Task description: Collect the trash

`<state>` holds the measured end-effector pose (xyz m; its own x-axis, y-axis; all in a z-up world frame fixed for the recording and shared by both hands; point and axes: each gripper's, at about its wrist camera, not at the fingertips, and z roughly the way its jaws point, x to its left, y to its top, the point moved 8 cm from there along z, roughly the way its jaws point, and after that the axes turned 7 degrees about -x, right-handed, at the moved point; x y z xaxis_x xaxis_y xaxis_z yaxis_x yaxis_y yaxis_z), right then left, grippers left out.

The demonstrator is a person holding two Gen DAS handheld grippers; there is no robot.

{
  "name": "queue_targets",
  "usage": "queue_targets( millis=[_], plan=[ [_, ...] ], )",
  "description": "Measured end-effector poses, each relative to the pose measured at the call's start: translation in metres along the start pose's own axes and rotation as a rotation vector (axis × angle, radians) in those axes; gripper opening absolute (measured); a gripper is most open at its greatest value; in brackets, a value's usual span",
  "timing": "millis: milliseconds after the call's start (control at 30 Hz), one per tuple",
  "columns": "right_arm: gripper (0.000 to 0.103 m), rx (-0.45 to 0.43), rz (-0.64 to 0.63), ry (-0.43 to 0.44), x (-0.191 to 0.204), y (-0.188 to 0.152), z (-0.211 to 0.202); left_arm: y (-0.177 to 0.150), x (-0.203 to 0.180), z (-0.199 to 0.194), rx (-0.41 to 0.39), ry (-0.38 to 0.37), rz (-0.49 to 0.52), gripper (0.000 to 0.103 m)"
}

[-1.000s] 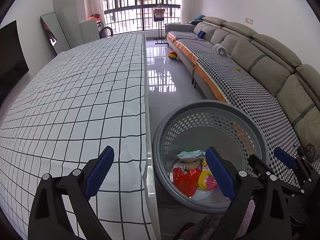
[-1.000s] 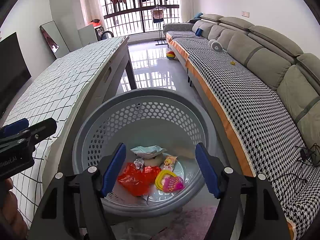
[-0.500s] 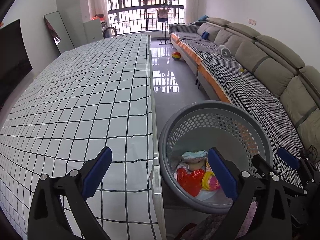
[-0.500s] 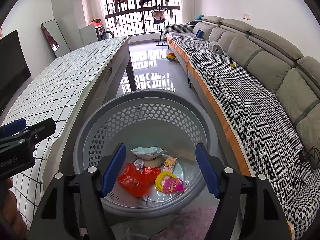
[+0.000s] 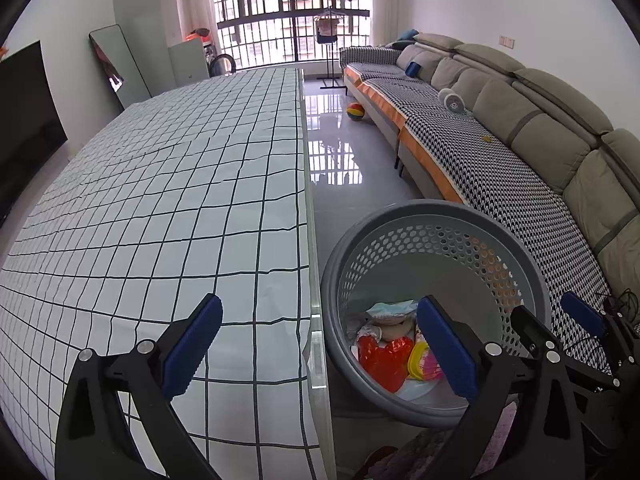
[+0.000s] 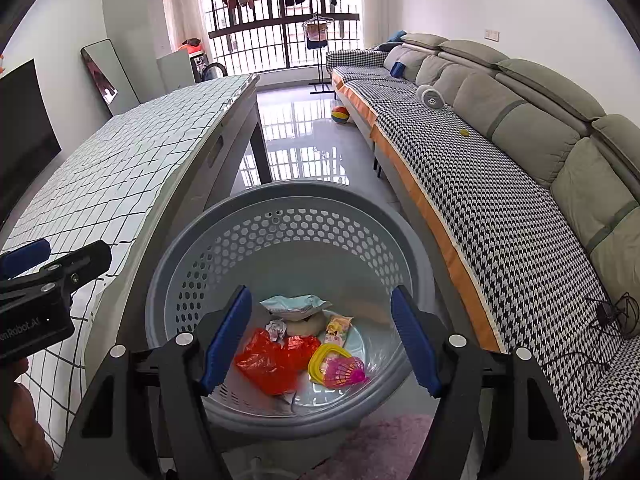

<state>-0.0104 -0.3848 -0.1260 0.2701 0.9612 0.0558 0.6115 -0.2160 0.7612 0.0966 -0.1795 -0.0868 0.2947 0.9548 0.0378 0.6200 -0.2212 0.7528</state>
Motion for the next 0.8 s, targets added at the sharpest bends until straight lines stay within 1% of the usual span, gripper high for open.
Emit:
queue_targets(
  millis=[367,800],
  plan=[
    [0.069,0.005,-0.001,0.000,0.0011,-0.0009,0.0022,-0.0036,0.0000,0.0019,0.011,0.018,0.010,0.096],
    [0.069,0.003,-0.001,0.003,0.0016,-0.0003,0.0015,-0.0044,-0.0001,0.0022,0.018,0.021,0.017,0.096]
  ],
)
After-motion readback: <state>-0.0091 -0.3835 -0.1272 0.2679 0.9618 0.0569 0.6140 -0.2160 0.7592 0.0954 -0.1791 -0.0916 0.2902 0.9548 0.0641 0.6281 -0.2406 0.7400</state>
